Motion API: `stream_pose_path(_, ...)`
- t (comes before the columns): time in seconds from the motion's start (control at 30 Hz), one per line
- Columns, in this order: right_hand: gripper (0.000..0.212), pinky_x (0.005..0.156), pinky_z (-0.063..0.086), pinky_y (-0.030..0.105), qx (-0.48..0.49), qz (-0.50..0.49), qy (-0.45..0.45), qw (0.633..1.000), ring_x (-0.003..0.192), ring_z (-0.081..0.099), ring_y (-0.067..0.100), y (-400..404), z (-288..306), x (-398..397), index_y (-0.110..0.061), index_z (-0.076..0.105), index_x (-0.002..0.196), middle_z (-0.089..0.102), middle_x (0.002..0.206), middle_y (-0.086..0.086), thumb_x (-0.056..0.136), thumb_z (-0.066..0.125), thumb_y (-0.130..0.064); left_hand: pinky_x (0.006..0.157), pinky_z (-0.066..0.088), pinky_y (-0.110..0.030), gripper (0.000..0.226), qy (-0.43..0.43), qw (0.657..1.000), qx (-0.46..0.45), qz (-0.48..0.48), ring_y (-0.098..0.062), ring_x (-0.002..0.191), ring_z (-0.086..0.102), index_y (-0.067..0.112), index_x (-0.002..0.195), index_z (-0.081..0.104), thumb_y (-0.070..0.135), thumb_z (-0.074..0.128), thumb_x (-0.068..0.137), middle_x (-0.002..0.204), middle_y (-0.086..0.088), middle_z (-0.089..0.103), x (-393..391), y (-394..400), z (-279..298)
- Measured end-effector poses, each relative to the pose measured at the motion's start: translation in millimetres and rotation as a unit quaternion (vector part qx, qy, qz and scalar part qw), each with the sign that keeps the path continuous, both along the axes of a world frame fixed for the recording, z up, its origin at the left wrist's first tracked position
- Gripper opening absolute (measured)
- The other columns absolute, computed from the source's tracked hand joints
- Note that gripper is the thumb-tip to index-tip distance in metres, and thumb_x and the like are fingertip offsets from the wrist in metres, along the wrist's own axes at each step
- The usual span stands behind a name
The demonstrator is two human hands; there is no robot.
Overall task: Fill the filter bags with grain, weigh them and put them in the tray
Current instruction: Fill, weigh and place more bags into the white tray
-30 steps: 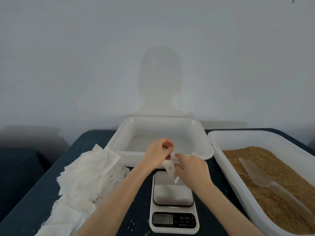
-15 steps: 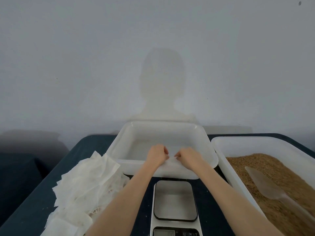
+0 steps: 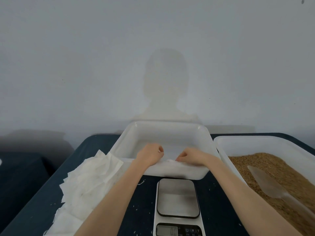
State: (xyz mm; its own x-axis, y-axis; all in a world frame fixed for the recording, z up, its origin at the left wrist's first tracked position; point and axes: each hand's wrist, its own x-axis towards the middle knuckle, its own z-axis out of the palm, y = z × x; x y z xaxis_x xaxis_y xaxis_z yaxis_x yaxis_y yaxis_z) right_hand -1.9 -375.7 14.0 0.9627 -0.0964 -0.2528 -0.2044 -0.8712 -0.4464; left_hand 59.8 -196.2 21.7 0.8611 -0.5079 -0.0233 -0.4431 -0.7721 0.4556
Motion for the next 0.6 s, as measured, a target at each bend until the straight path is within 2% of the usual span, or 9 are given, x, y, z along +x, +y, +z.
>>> stream_pose_path(0.03, 0.032, 0.062, 0.031, 0.022, 0.000, -0.002, -0.004, 1.000, 0.070, 0.045, 0.013, 0.5, 1.0, -1.5, -0.021, 0.067, 0.075, 0.055, 0.069, 0.003, 0.098, 0.050, -0.037, 0.085, 0.047, -0.028, 0.025, -0.016, 1.000, -0.017, 0.021, -0.020, 0.102, 0.060, 0.021, 0.114, 0.063, 0.024, 0.047, 0.094, 0.116, 0.001, 0.064, -1.7, 11.6, 4.7)
stream_pose_path(0.13, 0.037, 0.058, 0.025, 0.027, 0.012, -0.004, -0.029, 1.000, 0.066, 0.038, 0.017, -1.1, -1.4, -7.2, -0.026, 0.049, 0.065, 0.039, 0.064, -0.004, 0.100, 0.045, -0.040, 0.079, 0.046, -0.027, 0.026, -0.127, 0.985, -0.038, 0.112, -0.019, 0.097, 0.061, 0.025, 0.116, 0.060, 0.022, 0.046, 0.094, 0.111, 0.006, 0.065, -6.2, 58.7, 15.5)
stream_pose_path(0.17, 0.037, 0.060, 0.028, 0.029, 0.018, 0.011, -0.036, 0.999, 0.068, 0.040, 0.019, -1.3, -2.0, -11.1, -0.024, 0.049, 0.065, 0.042, 0.065, -0.002, 0.099, 0.048, -0.040, 0.080, 0.046, -0.030, 0.026, -0.176, 0.974, -0.025, 0.141, -0.020, 0.101, 0.059, 0.024, 0.117, 0.059, 0.022, 0.047, 0.094, 0.113, 0.006, 0.065, -6.8, 76.9, 16.2)
stream_pose_path(0.2, 0.031, 0.067, 0.035, 0.029, 0.012, 0.020, -0.032, 0.999, 0.075, 0.048, 0.018, -1.6, -3.6, -14.4, -0.022, 0.058, 0.073, 0.053, 0.073, -0.001, 0.097, 0.051, -0.040, 0.080, 0.045, -0.032, 0.027, -0.213, 0.963, -0.001, 0.165, -0.021, 0.105, 0.056, 0.024, 0.119, 0.058, 0.022, 0.049, 0.094, 0.115, 0.005, 0.063, -6.9, 95.3, 14.8)
stream_pose_path(0.23, 0.024, 0.078, 0.042, 0.028, 0.005, 0.036, -0.027, 0.999, 0.088, 0.056, 0.015, -1.1, -4.5, -18.7, -0.023, 0.069, 0.092, 0.064, 0.090, -0.004, 0.096, 0.054, -0.040, 0.079, 0.043, -0.033, 0.027, -0.230, 0.954, 0.037, 0.187, -0.022, 0.108, 0.054, 0.023, 0.120, 0.058, 0.025, 0.051, 0.094, 0.117, 0.004, 0.062, -7.2, 112.7, 12.2)
stream_pose_path(0.3, 0.032, 0.094, 0.044, 0.027, -0.016, 0.050, -0.033, 0.998, 0.109, 0.059, 0.011, 1.7, -4.2, -25.3, -0.023, 0.068, 0.119, 0.067, 0.117, -0.008, 0.095, 0.056, -0.040, 0.076, 0.039, -0.031, 0.032, -0.192, 0.948, 0.142, 0.209, -0.021, 0.109, 0.052, 0.021, 0.120, 0.055, 0.037, 0.054, 0.093, 0.118, 0.002, 0.058, -6.8, 141.6, 4.8)
stream_pose_path(0.4, 0.032, 0.098, 0.045, 0.034, -0.055, 0.055, -0.075, 0.994, 0.114, 0.059, 0.016, 6.6, -5.8, -29.6, -0.024, 0.066, 0.122, 0.067, 0.121, -0.004, 0.093, 0.060, -0.035, 0.077, 0.038, -0.026, 0.038, -0.076, 0.950, 0.248, 0.173, -0.018, 0.114, 0.051, 0.021, 0.124, 0.052, 0.044, 0.051, 0.094, 0.127, 0.003, 0.052, -4.2, 162.6, -9.0)
stream_pose_path(0.47, 0.035, 0.096, 0.044, 0.030, -0.082, 0.054, -0.092, 0.991, 0.117, 0.056, 0.015, 7.7, -9.7, -31.5, -0.026, 0.064, 0.126, 0.064, 0.126, -0.007, 0.091, 0.063, -0.030, 0.076, 0.038, -0.023, 0.037, -0.070, 0.951, 0.250, 0.170, -0.015, 0.117, 0.052, 0.026, 0.132, 0.050, 0.037, 0.048, 0.097, 0.135, 0.005, 0.049, -5.0, 165.6, -16.2)
stream_pose_path(0.6, 0.035, 0.096, 0.044, 0.032, -0.109, 0.035, -0.105, 0.988, 0.119, 0.056, 0.020, 3.6, -16.3, -34.6, -0.024, 0.062, 0.128, 0.064, 0.126, -0.002, 0.093, 0.060, -0.024, 0.064, 0.037, -0.020, 0.032, -0.118, 0.952, 0.184, 0.214, -0.012, 0.105, 0.058, 0.036, 0.126, 0.055, 0.024, 0.047, 0.097, 0.124, 0.009, 0.057, -5.7, 166.3, -25.4)
